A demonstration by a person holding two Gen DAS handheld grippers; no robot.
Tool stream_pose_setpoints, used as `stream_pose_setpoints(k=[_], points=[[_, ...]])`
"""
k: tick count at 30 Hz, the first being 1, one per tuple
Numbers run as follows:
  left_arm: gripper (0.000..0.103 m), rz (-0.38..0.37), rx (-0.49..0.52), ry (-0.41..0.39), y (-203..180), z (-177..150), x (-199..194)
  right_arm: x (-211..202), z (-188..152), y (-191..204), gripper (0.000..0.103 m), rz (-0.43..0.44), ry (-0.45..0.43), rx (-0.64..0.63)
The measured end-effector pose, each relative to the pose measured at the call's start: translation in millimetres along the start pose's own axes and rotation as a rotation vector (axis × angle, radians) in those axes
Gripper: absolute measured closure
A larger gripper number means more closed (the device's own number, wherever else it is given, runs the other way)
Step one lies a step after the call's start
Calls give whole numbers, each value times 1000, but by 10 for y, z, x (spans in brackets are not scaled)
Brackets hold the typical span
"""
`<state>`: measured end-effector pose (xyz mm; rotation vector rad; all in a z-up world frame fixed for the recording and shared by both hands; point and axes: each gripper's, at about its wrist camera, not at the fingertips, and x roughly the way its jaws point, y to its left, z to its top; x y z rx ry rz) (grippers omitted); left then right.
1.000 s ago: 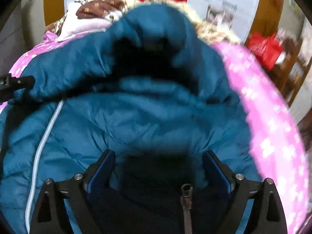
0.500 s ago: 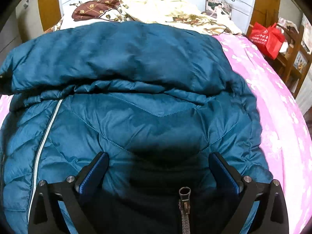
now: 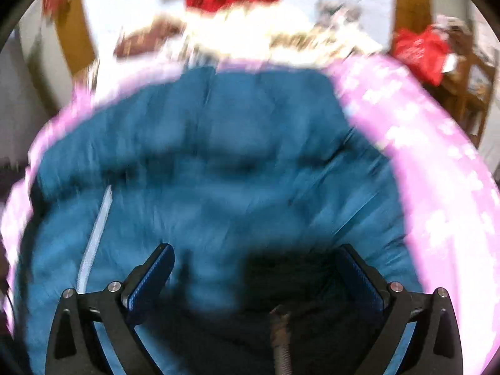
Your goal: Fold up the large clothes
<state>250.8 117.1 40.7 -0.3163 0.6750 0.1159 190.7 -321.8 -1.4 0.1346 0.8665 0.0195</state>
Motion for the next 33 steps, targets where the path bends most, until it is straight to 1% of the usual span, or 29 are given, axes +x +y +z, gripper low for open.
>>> stream_pose_setpoints(k=[2,4,5,7,8,10,11,12,13,14,15,17,18,20,21,23,24,26,27,28,29,31,33], points=[[68,-12,79,0,-206,-12,47,-156,164,-185,0,-10,-104,83],[68,41,194,13,-431,-83,217,-157,357,-303,1,8,-166,127],[68,69,233,52,-487,-154,356,-84,467,-311,1,20,-167,119],[67,113,270,158,-469,-281,612,80,652,-243,8,50,-163,69],[67,116,277,179,-423,-345,668,178,729,-209,8,66,-158,43],[67,118,284,187,-389,-408,696,440,851,-150,8,126,-128,-2],[67,114,282,194,-383,-411,698,626,877,-124,8,146,-83,-27],[67,100,272,202,-367,-413,696,802,862,-105,6,138,-27,-51],[67,88,260,212,-346,-431,699,1004,841,-125,0,126,52,-78],[67,87,259,213,-343,-455,692,1170,803,-151,0,122,122,-82],[67,87,265,208,-344,-476,693,1191,835,-170,0,127,136,-80],[67,92,269,205,-355,-491,684,1157,935,-121,2,95,156,-95],[67,95,266,203,-357,-492,680,1091,1015,-76,4,71,131,-109],[67,102,268,198,-370,-486,677,912,1199,28,4,40,20,-122],[67,106,268,196,-373,-493,674,838,1327,76,4,50,-44,-89],[67,111,271,195,-375,-496,669,822,1485,184,4,100,-101,-36],[67,112,273,195,-376,-498,669,896,1565,273,4,115,-109,-27],[67,112,266,198,-370,-497,671,1101,1606,436,4,148,-74,-16],[67,110,264,198,-366,-494,667,1328,1614,506,4,138,-21,-16],[67,108,262,197,-365,-490,662,1515,1592,562,0,115,31,-32],[67,108,262,199,-367,-490,663,1724,1543,633,0,94,90,-65],[67,109,263,200,-366,-492,661,1795,1479,675,0,75,95,-102],[67,108,259,203,-352,-494,658,1811,1483,685,0,60,120,-107]])
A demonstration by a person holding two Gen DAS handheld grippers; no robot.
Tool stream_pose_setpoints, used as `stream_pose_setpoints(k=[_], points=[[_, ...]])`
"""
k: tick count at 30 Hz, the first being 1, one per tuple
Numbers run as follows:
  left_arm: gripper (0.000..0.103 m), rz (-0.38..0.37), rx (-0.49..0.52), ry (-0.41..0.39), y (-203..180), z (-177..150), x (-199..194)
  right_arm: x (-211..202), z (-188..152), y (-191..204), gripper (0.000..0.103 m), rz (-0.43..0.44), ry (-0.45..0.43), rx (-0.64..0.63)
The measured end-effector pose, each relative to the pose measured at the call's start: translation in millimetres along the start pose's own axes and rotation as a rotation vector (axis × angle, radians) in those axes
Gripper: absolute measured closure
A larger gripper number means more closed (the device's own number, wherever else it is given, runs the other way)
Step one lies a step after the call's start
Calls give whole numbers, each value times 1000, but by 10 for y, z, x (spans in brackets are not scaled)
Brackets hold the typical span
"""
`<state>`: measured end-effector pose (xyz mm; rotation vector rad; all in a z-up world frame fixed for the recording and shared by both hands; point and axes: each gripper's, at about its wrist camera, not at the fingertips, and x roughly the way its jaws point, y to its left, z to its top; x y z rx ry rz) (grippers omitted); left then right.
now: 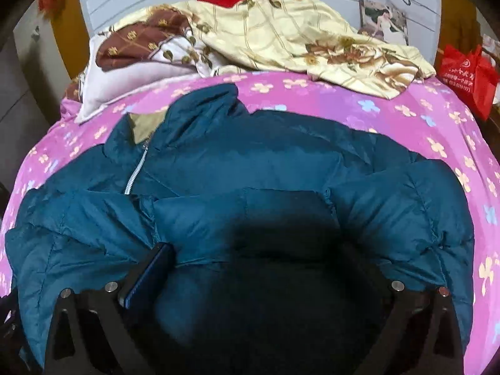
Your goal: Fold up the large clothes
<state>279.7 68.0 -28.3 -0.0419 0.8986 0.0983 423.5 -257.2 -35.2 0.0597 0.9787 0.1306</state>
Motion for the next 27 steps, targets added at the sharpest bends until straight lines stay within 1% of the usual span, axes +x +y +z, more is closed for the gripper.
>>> stream_pose_setpoints(k=[2,3,4,6,7,8,9,10,11,12,13,14,17,19,21,23,24,25,26,27], points=[[67,-5,-10,4,20,-5,-8,-65,43,53,1,-45,22,4],[67,-8,-15,4,26,-5,-4,-171,63,91,2,-68,2,18],[67,-9,-19,4,28,-7,-5,-296,84,119,2,-61,-39,28],[67,-9,-23,5,27,-12,-7,-588,92,270,2,-4,-152,54],[67,-7,-22,4,20,-15,-7,-695,95,406,2,27,-189,57],[67,-6,-20,3,16,-17,-9,-729,102,541,2,52,-201,52],[67,-8,-22,4,24,-15,-8,-724,88,706,2,77,-197,39],[67,-8,-21,4,20,-14,-7,-635,60,895,1,98,-165,5],[67,-10,-19,3,19,-15,-9,-466,7,1087,1,92,-112,-61],[67,-8,-15,3,19,-15,-14,-237,-93,1228,0,31,-38,-124],[67,-10,-16,4,22,-15,-14,-131,-190,1281,0,-13,-27,-154],[67,-15,-19,5,27,-12,-12,-125,-254,1296,0,-22,-70,-163],[67,-30,-34,11,39,-3,-22,-170,-246,1227,0,9,-69,-136],[67,-42,-54,16,81,7,-46,-329,-265,1163,0,32,-81,-129],[66,-45,-75,10,107,14,-126,-628,-343,1067,0,35,-150,-102],[55,-42,-79,-16,102,11,-227,-877,-442,920,0,18,-197,-74],[43,-40,-65,-39,73,4,-296,-996,-500,819,0,11,-209,-58],[36,-37,-49,-54,44,-4,-333,-1086,-568,708,0,11,-212,-47],[34,-28,-27,-68,4,-19,-358,-1119,-622,624,0,0,-207,-39],[33,-17,6,-64,-45,-42,-337,-1076,-702,498,0,-22,-172,-21]])
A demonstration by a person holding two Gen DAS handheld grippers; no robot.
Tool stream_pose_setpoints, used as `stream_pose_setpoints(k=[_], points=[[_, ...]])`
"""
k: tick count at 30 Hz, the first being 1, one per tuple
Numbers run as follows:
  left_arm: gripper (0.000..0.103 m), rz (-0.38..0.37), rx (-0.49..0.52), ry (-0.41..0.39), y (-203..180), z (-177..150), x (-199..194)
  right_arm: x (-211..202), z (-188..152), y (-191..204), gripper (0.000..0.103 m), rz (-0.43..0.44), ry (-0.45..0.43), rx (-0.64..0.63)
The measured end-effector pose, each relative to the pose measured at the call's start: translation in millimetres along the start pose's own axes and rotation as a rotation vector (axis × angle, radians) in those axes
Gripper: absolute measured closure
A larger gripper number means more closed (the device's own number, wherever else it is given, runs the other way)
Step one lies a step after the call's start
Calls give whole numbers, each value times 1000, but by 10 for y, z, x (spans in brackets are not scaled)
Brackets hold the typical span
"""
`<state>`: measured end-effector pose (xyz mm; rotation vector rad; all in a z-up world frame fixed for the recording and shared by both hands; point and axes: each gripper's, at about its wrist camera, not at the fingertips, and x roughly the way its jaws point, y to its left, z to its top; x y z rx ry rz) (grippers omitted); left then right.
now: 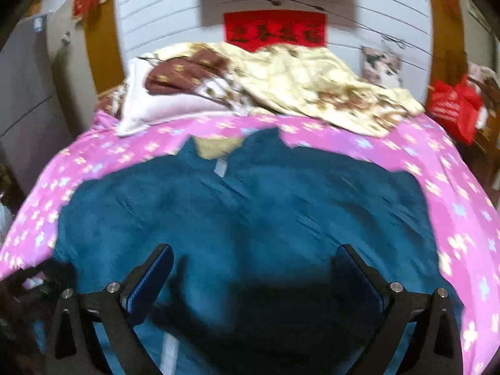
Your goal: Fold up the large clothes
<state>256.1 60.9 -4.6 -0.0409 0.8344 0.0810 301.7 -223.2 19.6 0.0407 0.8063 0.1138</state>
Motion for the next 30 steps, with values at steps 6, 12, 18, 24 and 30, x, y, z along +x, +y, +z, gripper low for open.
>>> stream_pose_setpoints(k=[6,12,18,24,30], points=[[33,31,13,-10,113,-15,-126,-218,-127,-341,1,82,67,82],[33,14,65,11,416,-329,-565,-1129,-555,-496,1,51,86,-6],[33,9,55,97,745,-1046,-967,-1732,-1530,-869,1,16,157,-21],[32,20,48,149,841,-1692,-1229,-1914,-2333,-923,1,89,209,-40],[22,21,62,161,855,-1926,-1253,-1865,-2712,-996,0,94,129,-37]])
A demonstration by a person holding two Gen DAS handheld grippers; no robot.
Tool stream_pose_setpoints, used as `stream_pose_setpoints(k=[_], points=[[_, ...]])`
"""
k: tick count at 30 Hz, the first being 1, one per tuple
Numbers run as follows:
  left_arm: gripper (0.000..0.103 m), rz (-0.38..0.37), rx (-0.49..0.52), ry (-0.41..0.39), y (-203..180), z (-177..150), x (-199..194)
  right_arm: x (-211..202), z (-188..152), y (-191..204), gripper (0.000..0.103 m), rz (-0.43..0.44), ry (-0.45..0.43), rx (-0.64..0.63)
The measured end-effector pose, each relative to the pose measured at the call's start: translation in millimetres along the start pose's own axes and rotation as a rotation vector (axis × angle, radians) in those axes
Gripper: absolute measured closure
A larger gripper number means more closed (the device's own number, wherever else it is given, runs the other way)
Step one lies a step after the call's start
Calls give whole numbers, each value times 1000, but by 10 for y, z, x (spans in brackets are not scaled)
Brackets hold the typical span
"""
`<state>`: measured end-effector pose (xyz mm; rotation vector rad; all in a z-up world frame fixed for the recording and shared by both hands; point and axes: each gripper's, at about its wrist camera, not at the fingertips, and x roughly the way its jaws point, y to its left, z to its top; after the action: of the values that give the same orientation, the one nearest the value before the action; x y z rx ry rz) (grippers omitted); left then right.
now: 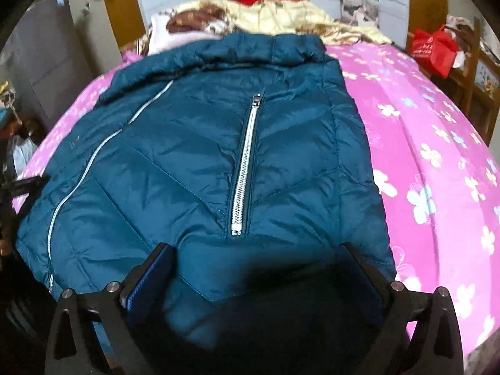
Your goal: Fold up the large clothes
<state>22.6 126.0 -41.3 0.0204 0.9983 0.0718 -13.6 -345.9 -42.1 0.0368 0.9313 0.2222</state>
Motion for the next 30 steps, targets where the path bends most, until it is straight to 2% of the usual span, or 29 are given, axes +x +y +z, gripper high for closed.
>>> stream_pose_setpoints(k=[3,5,6,9,10,14,15,19,20,23,25,30], points=[[22,-46,-61,28,130,-30,7,17,-40,59,0,-36,-27,-27],[22,-40,-94,14,231,-50,-87,23,-2,61,0,-32,-13,-35],[22,-34,-103,-3,282,-69,-164,-11,24,42,1,-25,-1,-20],[22,-11,-114,-63,416,-188,-398,-405,-45,-198,1,-7,-132,103],[22,2,-119,-73,453,-231,-434,-471,-100,-270,1,-12,-146,128],[22,34,-126,-78,514,-400,-462,-455,-368,-525,1,-26,-110,213],[22,32,-130,-75,515,-445,-452,-400,-414,-548,0,10,-87,225],[22,8,-167,-79,519,-483,-416,-398,-436,-433,0,54,-120,162],[22,0,-169,-81,510,-472,-404,-403,-437,-426,0,111,-125,161],[22,-10,-173,-80,517,-470,-372,-386,-440,-494,0,352,-148,241],[22,-16,-179,-72,528,-478,-352,-374,-452,-488,0,379,-156,251],[22,-6,-179,-86,554,-524,-414,-290,-374,-508,0,361,-181,276]])
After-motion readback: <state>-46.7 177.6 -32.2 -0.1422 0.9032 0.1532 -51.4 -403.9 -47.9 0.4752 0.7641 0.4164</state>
